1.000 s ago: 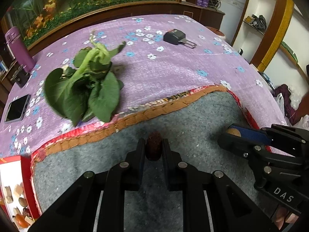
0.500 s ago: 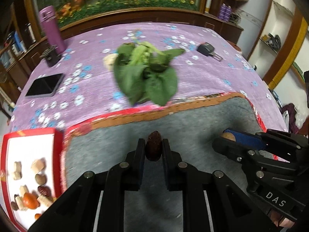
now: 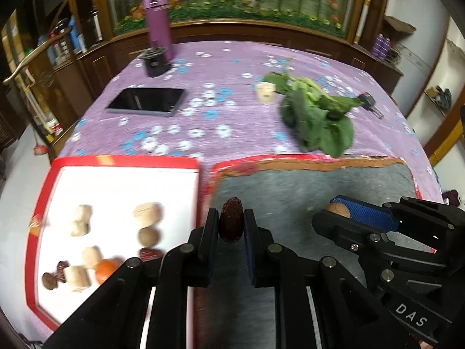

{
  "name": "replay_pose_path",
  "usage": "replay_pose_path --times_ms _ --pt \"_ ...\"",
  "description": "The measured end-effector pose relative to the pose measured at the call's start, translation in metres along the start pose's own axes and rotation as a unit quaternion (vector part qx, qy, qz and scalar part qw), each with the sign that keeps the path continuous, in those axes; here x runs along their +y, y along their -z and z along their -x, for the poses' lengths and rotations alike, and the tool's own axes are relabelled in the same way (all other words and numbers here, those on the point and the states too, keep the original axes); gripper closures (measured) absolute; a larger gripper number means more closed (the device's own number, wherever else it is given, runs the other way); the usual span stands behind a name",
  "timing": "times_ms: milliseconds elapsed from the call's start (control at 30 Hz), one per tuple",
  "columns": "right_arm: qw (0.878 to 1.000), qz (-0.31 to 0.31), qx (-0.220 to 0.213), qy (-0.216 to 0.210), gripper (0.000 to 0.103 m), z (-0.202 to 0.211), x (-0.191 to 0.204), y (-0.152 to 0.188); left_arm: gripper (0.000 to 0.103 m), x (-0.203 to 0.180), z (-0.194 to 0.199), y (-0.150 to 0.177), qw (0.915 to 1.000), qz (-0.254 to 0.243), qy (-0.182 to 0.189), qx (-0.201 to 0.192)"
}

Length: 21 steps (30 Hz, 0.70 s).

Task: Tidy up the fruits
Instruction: 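Carry the red date and brown fruit over the white tray with both tools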

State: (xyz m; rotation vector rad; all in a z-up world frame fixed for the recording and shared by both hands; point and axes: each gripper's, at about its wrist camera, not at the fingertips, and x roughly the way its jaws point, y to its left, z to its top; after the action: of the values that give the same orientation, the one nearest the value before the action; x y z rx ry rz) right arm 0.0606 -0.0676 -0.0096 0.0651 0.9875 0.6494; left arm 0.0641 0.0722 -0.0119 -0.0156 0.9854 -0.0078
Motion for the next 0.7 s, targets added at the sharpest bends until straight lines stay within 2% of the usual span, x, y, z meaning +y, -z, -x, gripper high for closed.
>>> replay_pose_path --times_ms 400,700 --pt "0.998 0.037 0.028 -0.031 0.079 -0.044 0.074 -0.018 0.088 0.075 0.01 0.015 0.9983 0.048 -0.032 0.001" --pt "0.996 0.059 0.051 -0.034 0.079 -0.076 0.112 -0.031 0.088 0.122 0.004 0.023 0.9956 0.079 -0.048 0.015"
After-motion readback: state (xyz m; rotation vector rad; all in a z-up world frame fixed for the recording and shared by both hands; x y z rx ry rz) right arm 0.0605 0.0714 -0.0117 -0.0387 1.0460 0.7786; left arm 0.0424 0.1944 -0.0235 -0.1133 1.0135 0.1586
